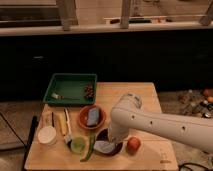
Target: Place towel in purple bowl
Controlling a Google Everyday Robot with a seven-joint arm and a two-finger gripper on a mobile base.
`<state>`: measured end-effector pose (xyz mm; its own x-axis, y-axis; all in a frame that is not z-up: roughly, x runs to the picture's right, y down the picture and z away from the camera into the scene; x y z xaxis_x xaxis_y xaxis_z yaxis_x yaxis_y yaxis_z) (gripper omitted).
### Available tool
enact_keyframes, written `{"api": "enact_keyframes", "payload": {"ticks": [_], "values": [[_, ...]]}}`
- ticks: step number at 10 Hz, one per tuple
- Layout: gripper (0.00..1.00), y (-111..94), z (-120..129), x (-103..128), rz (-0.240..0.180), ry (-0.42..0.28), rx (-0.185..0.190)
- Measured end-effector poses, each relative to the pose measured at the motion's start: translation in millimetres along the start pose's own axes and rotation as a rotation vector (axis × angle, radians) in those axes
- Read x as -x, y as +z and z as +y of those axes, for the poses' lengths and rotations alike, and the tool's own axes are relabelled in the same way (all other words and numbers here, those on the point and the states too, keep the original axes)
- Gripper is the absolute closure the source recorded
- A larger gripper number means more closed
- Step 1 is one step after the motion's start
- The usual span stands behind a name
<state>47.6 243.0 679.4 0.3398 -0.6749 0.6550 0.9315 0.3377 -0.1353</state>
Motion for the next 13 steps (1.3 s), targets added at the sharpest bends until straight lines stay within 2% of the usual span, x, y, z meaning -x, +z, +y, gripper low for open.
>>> {"api": "enact_keyframes", "payload": {"ticks": [1,2,7,13], "values": [[0.21,-1,-1,0,0.001,-0.005,0.0],[0.2,-2,-1,0,0.002,-0.007,-0.001],[0.2,-7,1,-1,0.006,-0.021,0.008],[0.2,-17,1,-1,0.027,-0.043,0.0]]}}
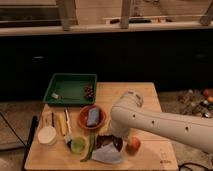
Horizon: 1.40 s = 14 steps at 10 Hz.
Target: Place towel in purple bowl
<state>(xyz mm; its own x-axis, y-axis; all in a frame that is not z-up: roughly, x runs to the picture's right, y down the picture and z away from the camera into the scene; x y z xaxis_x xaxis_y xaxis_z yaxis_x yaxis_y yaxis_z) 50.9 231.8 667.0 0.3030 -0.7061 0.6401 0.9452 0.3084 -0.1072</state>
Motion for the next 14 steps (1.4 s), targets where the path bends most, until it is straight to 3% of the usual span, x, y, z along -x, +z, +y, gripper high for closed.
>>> {"api": "enact_keyframes", "payload": {"ticks": [14], "values": [[0.2,-1.7,-0.6,0.7,0.014,-0.012,-0.002]]}}
